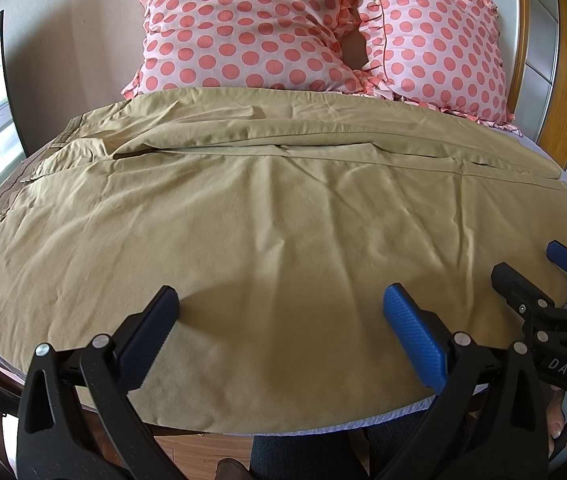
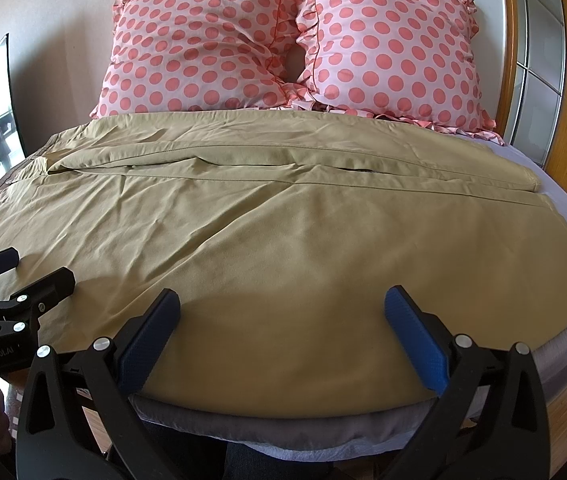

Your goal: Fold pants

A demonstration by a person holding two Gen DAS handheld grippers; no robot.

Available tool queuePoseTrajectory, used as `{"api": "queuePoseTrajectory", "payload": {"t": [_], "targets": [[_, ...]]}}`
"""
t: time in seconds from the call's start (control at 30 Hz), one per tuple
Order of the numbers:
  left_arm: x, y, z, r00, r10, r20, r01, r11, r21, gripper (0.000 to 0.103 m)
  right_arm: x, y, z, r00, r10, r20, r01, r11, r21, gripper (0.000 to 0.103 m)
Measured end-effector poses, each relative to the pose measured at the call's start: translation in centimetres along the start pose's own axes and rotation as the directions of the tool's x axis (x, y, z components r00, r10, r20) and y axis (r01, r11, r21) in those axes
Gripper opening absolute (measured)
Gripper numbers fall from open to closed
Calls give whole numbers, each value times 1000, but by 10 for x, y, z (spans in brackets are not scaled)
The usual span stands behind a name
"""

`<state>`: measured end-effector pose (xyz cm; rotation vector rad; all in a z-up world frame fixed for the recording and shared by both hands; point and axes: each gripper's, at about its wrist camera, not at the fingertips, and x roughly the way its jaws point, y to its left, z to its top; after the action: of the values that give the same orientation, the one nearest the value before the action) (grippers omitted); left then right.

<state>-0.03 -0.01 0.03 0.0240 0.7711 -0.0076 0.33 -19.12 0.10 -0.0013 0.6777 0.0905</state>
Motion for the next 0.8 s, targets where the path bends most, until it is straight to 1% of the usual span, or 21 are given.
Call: {"api": "queuePoseTrajectory", "payload": {"t": [0.67, 0.8], "targets": [[0, 0, 0, 1000, 0, 4, 0, 1000, 0, 101, 0, 1, 0, 1000, 0, 3, 0, 1000, 1, 102], [0, 0, 0, 1000, -2, 5, 2, 1000, 3, 101, 0, 2, -4, 1000, 5, 27, -5, 1000, -6, 102]]}}
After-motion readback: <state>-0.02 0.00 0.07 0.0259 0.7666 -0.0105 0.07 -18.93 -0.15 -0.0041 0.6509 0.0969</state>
